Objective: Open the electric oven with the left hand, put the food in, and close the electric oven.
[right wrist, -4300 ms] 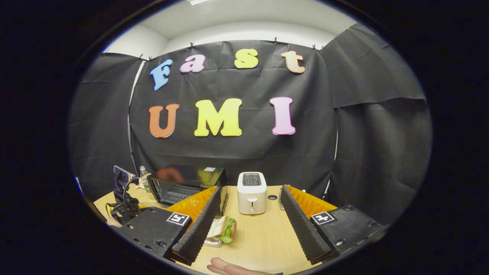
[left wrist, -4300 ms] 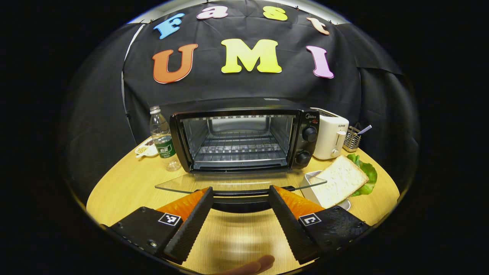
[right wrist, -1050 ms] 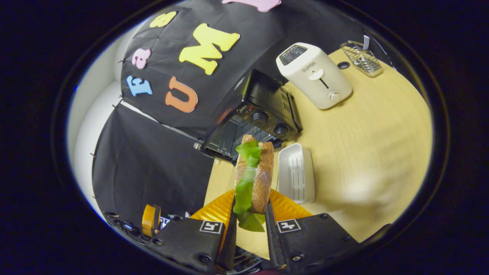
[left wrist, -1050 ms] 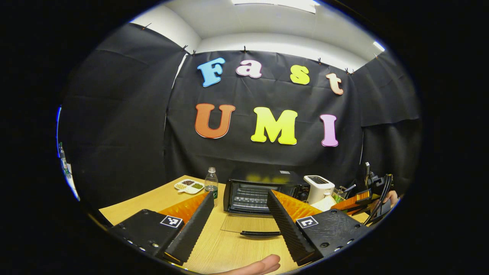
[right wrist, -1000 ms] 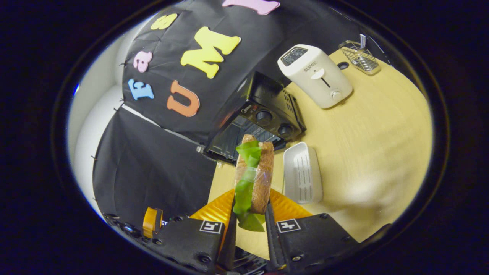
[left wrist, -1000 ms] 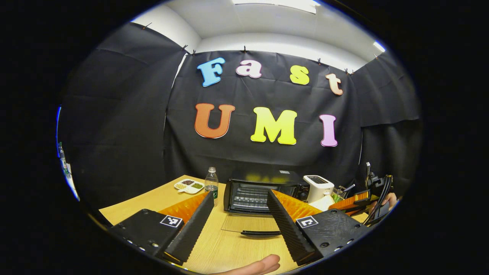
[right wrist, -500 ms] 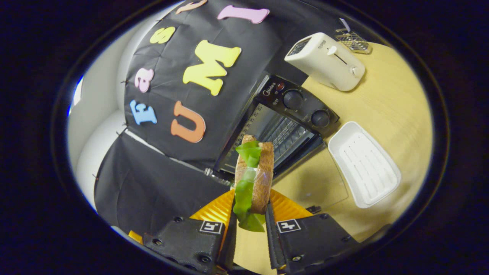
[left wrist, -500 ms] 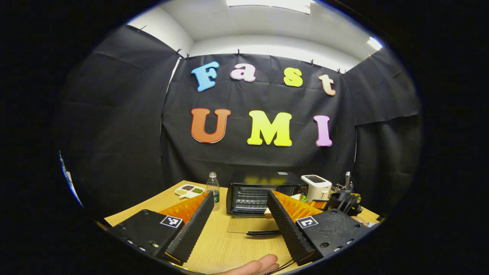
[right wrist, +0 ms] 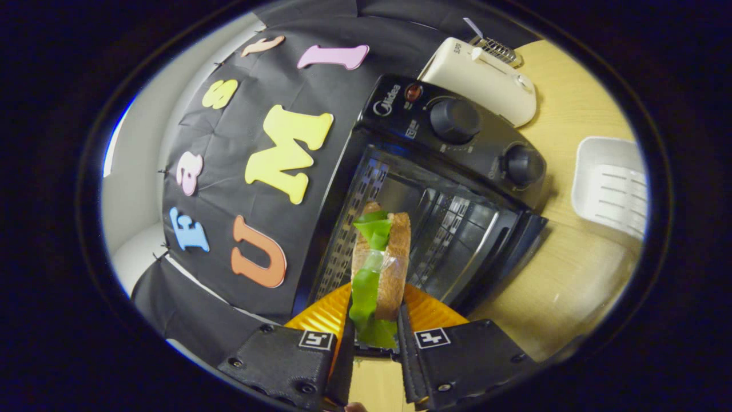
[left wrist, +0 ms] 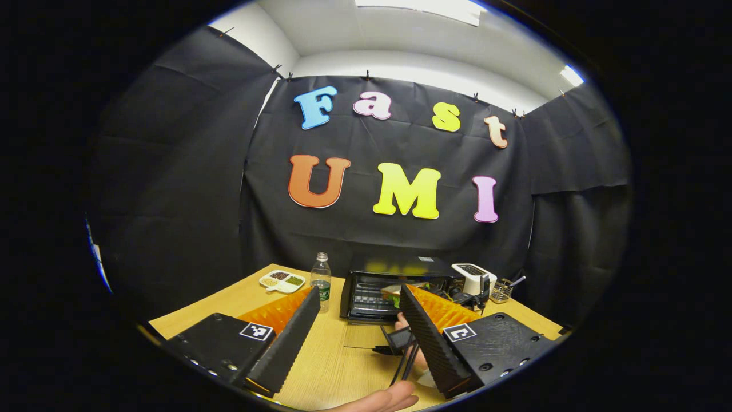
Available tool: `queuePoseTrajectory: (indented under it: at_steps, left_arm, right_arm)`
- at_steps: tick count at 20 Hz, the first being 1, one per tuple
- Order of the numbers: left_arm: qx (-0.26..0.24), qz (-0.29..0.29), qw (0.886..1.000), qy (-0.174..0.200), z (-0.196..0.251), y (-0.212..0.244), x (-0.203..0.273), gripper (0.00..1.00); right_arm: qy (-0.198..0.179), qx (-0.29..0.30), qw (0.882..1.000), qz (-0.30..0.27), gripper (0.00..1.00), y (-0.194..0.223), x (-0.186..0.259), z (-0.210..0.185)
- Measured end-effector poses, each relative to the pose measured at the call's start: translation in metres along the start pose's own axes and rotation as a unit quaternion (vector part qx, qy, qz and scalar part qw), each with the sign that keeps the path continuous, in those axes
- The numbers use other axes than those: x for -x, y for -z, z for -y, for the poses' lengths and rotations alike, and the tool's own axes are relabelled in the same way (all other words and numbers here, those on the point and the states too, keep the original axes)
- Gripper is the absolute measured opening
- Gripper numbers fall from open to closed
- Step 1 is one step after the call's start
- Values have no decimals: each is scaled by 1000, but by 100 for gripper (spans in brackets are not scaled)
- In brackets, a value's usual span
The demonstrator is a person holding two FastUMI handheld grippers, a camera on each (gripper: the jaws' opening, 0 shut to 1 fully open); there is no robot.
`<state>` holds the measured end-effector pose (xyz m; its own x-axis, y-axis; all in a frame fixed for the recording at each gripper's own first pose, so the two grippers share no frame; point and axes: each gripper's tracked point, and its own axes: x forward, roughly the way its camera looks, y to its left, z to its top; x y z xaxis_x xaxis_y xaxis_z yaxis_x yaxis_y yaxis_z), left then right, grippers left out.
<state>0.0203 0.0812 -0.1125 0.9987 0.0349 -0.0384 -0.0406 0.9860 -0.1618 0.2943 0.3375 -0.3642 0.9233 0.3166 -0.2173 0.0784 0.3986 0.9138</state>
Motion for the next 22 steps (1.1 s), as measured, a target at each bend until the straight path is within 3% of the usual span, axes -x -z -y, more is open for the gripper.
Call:
queuePoseTrajectory:
  at_steps: [4,8,16,17,18,22]
  left_arm:
    - [-12,-8,1000,2,1,8,-1,92]
    - [-20,-9,1000,-1,-3,8,2,92]
    - [-6,-7,1000,-11,-16,6,4,92]
    - [-7,-5,1000,-8,-14,5,6,92]
    - [-9,-2,1000,-4,-14,3,6,92]
    - [-9,0,1000,-2,-14,2,7,92]
  right_arm:
    - [26,25,998,51,38,2,-31,3]
    - [58,25,997,48,40,7,-42,16]
    - [77,42,996,21,48,16,-45,25]
    - [82,61,995,9,36,21,-46,27]
    - [85,77,993,3,52,22,-47,26]
    - [101,141,985,-25,62,28,-44,24]
